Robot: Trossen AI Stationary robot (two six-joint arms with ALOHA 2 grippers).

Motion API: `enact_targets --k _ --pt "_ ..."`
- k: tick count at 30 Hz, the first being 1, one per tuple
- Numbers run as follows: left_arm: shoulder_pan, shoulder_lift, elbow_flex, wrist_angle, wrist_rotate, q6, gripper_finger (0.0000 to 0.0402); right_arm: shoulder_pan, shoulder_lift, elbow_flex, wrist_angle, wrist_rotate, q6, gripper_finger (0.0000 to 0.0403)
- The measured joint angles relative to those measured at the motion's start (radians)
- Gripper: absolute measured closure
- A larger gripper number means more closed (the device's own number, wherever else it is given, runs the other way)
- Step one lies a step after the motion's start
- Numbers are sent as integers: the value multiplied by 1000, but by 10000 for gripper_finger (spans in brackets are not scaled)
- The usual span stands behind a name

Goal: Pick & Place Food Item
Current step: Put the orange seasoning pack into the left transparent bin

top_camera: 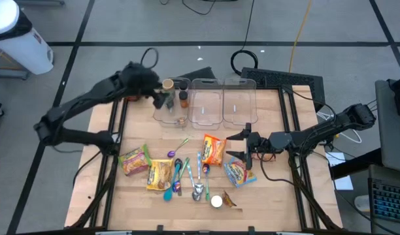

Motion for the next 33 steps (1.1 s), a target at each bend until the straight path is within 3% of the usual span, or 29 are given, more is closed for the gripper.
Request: enact_targets --k 8,17,22,28,33 --pt "-238 -252 -338 391 3 17 89 25 0 0 0 -1 48 135" --pt "-366 -449 -600 668 2 41 98 46 2 -15 -14 -3 74 135" --pt "-383 -488 -649 706 0 61 92 46 67 -58 17 -110 226 135" --pt "-383 -475 -652 696 1 13 94 68 194 -59 240 -317 255 136" --pt "-383 -445 -652 693 0 0 98 205 238 29 100 -263 182 136"
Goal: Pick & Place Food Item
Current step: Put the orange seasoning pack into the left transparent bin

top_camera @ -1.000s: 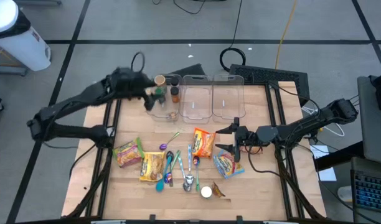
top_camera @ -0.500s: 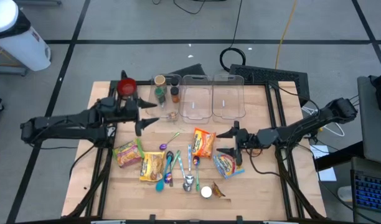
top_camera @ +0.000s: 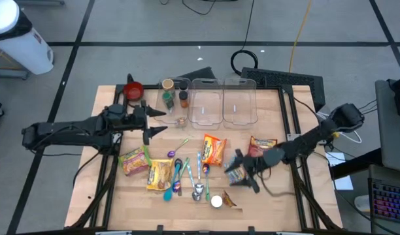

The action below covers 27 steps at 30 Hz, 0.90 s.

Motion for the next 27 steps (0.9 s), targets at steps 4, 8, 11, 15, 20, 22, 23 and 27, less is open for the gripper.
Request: enact_targets --k 4,8,11,15,20,22,23,27 --pt "0 23 0 24 -1 3 92 150 2 115 -246 150 -5 136" --pt "1 37 0 49 -1 2 87 276 2 176 -372 331 83 136" --pt "1 43 0 59 -1 -5 89 338 2 179 -386 446 151 136" --pt "1 43 0 60 -1 -23 94 368 44 180 -392 471 247 136" --pt "1 43 0 72 -1 -28 96 370 123 180 -384 470 318 136" --pt "1 43 0 80 -1 -29 96 370 145 180 -369 469 324 136" --pt "1 43 0 84 -1 -29 96 370 153 180 -358 469 324 136" --pt "1 43 0 89 -2 -44 96 370 184 180 -265 418 310 136"
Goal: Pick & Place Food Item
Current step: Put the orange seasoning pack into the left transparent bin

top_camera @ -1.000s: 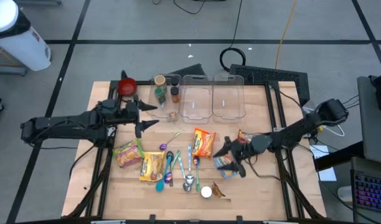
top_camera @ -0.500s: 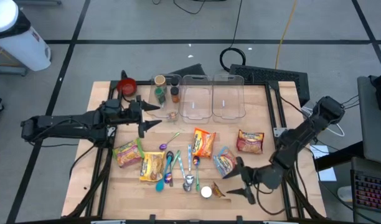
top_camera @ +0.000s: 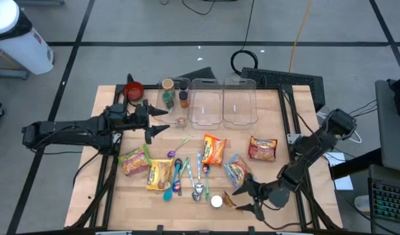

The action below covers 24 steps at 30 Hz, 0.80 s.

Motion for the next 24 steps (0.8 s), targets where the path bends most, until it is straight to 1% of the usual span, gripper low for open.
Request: enact_targets --k 2,8,11,14,24 --pt "0 0 0 -1 0 -2 96 0 11 6 5 -3 2 136" --pt "0 0 0 -2 0 -2 96 -27 29 15 -71 0 37 137" --pt "0 0 0 -2 0 -6 96 -42 28 16 -76 2 31 148" --pt "0 0 0 -3 0 -7 96 -43 26 16 -75 1 6 173" --pt "0 0 0 -3 0 -8 96 -48 26 16 -83 5 -24 298"
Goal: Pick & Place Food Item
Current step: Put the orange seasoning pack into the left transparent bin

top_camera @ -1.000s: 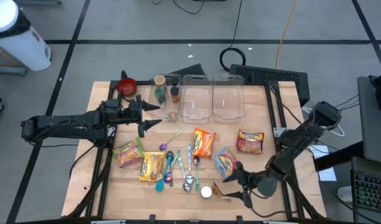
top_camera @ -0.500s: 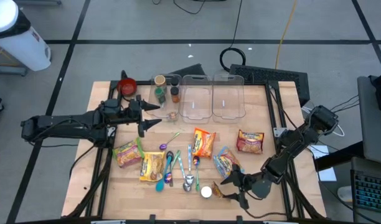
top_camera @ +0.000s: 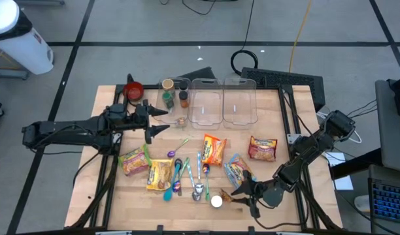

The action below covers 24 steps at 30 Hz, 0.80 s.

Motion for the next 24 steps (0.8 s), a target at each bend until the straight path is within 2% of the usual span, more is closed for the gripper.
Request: enact_targets --k 9,11,13,19,22,24 --pt "0 0 0 0 0 -26 96 -5 -22 0 -3 0 -53 394" --pt "0 0 0 0 0 -26 94 -6 -49 -1 -4 3 -78 399" --pt "0 0 0 1 0 -26 94 -5 -82 -1 -1 50 -121 398" --pt "0 0 0 6 0 -21 98 -23 -202 -1 -5 158 -368 402" --pt "0 6 0 43 1 -21 94 -71 -254 -1 -6 171 -484 402" --pt "-2 27 1 105 7 -36 91 -122 -284 -1 -8 138 -550 402"
